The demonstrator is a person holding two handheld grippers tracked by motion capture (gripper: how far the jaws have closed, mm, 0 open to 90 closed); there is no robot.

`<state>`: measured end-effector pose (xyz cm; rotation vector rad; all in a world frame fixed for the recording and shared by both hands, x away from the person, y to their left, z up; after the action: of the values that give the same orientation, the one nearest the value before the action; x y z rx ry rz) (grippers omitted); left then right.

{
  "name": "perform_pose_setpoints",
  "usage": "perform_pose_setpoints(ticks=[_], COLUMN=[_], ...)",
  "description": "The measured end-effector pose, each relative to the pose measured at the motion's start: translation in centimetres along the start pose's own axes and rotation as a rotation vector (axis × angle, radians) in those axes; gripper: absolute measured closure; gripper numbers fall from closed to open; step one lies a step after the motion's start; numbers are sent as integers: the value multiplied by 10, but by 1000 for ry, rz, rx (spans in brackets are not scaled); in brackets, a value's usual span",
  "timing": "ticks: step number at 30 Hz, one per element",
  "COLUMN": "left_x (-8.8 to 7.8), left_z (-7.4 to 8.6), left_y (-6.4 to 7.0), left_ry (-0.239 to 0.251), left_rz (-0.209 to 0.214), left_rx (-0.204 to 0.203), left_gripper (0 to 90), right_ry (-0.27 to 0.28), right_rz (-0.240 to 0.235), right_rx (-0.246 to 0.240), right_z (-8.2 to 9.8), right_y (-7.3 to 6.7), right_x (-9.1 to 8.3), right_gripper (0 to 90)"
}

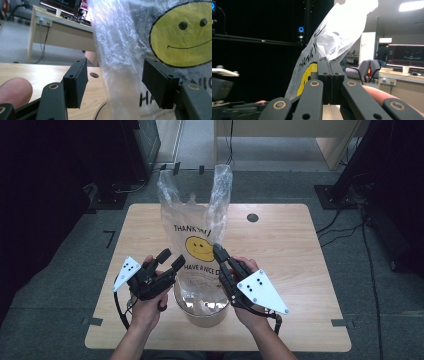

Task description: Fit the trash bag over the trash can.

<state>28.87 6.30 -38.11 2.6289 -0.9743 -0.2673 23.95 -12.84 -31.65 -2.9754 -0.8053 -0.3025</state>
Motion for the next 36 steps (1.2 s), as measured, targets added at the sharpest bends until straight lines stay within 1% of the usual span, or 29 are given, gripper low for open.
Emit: perform_pose_setpoints(ticks=[1, 2, 3, 4, 5, 6, 8, 10, 11, 12, 13, 16, 18, 19, 20, 21, 22, 24, 25, 26, 27, 28, 30, 33, 36], left_x=[1, 2, 3, 3, 3, 3, 4, 4, 4, 3, 3, 1, -1, -2, -3, -4, -5, -6, -6, -7, -7, -7, -6, -3, -3], left_z=[1, 1, 2, 2, 2, 2, 2, 2, 2, 1, 1, -1, -3, -4, -5, -6, -7, -8, -8, -7, -6, -4, 0, 7, 12], left_y=[0, 0, 1, 1, 3, 4, 6, 8, 8, 8, 8, 9, 9, 9, 8, 6, 5, 2, 2, 2, 3, 5, 10, 16, 18], left_ry=[-3, -4, -4, 1, 5, 6, 4, 5, 5, 6, 9, 29, 44, 54, 60, 68, 72, 78, 81, 81, 85, 87, 83, 61, 41], left_rz=[4, 11, 17, 11, 6, 3, -3, -21, -27, -24, -29, -59, -85, -97, -108, -118, -125, -134, -135, -139, -139, -131, -107, -65, -50], left_rx=[0, -4, -4, 6, 13, 25, 47, 68, 73, 73, 79, 102, 126, 138, 147, 146, 140, 131, 130, 133, 138, 142, 158, 180, 184], left_gripper=[386, 427, 535, 535, 664, 664, 755, 843, 879, 900, 900, 900, 900, 900, 900, 900, 900, 900, 900, 900, 900, 900, 900, 900, 900], right_ry=[0, -2, -8, -8, -14, -14, -23, -31, -34, -38, -43, -61, -97, -97, -115, -162, -162, -193, -210, -210, -215, -219, -223, -232, -245], right_rz=[0, -6, -11, -11, -17, -17, -18, -19, -21, -23, -22, -23, -43, -43, -62, -103, -103, -129, -127, -127, -125, -115, -112, -106, -95], right_rx=[0, 3, 10, 10, 16, 16, 25, 34, 41, 41, 47, 49, 55, 55, 55, 56, 56, 47, 36, 36, 37, 26, 22, 2, -24], right_z=[0, 1, 3, 3, 5, 5, 8, 11, 12, 13, 14, 17, 20, 20, 22, 26, 26, 31, 34, 34, 36, 39, 40, 44, 49], right_y=[0, -1, -1, -1, 0, 0, 1, 2, 3, 3, 3, 4, 3, 3, 3, 2, 2, 3, 5, 5, 6, 9, 9, 11, 12], right_x=[0, 0, 1, 1, 2, 2, 3, 4, 5, 6, 6, 8, 10, 10, 11, 13, 13, 13, 13, 13, 13, 12, 11, 8, 3], right_gripper=[900, 900, 900, 900, 900, 900, 900, 900, 900, 900, 900, 900, 900, 900, 900, 900, 900, 900, 900, 900, 900, 900, 900, 900, 900])
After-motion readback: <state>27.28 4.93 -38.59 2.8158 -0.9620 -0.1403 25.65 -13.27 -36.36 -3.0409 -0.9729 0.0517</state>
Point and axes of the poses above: each handheld gripper's, and its own axes: x roughly forward along the jaws, z roughly out of its underside, y roughly to its right, the point moved 5 cm from there along x, roughly forward along the jaws, and after that the axes turned 2 degrees about -y, right-handed, at the moved point
